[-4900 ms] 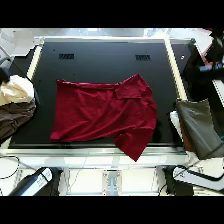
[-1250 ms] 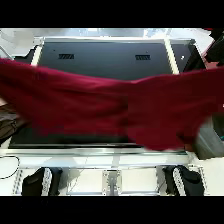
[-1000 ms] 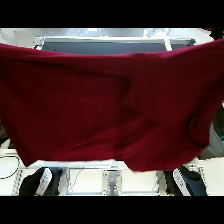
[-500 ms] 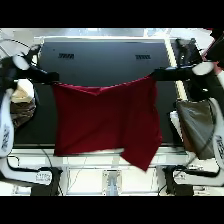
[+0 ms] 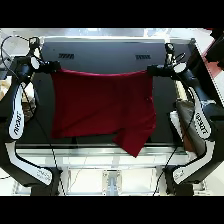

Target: Fold the shirts.

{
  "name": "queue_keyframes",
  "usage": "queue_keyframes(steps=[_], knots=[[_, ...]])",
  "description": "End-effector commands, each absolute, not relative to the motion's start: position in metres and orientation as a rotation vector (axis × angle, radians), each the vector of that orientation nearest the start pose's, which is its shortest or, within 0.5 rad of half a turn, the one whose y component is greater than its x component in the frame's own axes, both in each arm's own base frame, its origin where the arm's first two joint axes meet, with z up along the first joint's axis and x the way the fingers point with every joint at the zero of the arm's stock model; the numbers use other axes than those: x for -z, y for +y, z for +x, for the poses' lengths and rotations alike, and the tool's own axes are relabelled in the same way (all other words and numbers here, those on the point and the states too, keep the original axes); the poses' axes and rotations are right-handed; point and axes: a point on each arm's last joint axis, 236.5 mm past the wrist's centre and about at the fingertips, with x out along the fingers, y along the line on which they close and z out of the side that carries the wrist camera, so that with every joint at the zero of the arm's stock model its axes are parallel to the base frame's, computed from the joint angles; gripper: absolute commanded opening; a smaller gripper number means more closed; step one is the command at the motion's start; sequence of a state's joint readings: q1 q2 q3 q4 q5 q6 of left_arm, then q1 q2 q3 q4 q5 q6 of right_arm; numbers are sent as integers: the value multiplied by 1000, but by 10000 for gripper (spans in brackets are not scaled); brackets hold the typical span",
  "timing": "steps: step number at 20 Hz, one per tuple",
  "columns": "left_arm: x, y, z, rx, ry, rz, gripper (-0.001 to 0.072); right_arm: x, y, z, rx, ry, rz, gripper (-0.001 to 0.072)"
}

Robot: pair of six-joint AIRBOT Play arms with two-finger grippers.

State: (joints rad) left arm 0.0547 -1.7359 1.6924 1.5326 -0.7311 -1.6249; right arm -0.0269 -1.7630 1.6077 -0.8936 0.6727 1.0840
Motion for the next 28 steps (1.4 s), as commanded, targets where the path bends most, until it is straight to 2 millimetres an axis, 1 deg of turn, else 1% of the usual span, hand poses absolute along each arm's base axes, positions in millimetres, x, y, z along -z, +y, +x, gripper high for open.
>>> queue_keyframes(steps=[1,2,3,4,5,7,8,9,11,12,13,14,15,16,18,19,20,21,23,25,27,28], knots=[[-69,31,608,-67,716,-107,7,-69,64,619,-321,647,209,21],[-69,30,607,-67,718,-109,7,-79,60,621,-318,636,215,20],[-65,29,604,-65,741,-112,7,-84,62,619,-326,646,228,21],[-57,24,597,-57,787,-108,7,-81,66,613,-345,680,221,20],[-48,18,588,-48,838,-93,7,-70,70,602,-368,743,211,20],[-39,12,576,-26,906,-63,7,-45,68,574,-374,902,181,19],[-38,11,570,-23,931,-61,7,-37,62,557,-367,977,129,18],[-42,11,566,-23,935,-56,7,-35,55,544,-356,1029,69,18],[-57,9,561,-19,923,-54,7,-46,38,525,-306,1077,-38,18],[-57,6,555,-15,944,-50,7,-53,35,518,-293,1079,-49,18],[-53,4,547,-5,982,-38,7,-57,30,511,-278,1086,-47,19],[-46,5,539,2,1023,-3,7,-54,26,502,-271,1111,-55,18],[-38,6,534,-5,1050,21,7,-48,24,494,-266,1135,-60,18],[-29,9,529,-12,1073,35,7,-37,24,484,-265,1166,-52,19],[-1,9,511,-11,1153,34,7,-4,30,462,-280,1257,-33,18],[13,9,503,-10,1188,34,7,12,31,454,-280,1284,-27,19],[24,9,497,-9,1206,35,7,25,35,451,-281,1289,-15,19],[32,9,496,-8,1206,35,7,35,36,451,-264,1286,9,19],[39,8,503,-7,1181,35,7,48,38,449,-255,1281,36,20],[41,6,512,-2,1148,23,9,59,38,445,-248,1289,43,21],[42,-3,516,15,1134,-22,10,66,39,443,-235,1310,70,32],[41,-6,518,21,1128,-38,51,68,41,442,-224,1319,101,118]])
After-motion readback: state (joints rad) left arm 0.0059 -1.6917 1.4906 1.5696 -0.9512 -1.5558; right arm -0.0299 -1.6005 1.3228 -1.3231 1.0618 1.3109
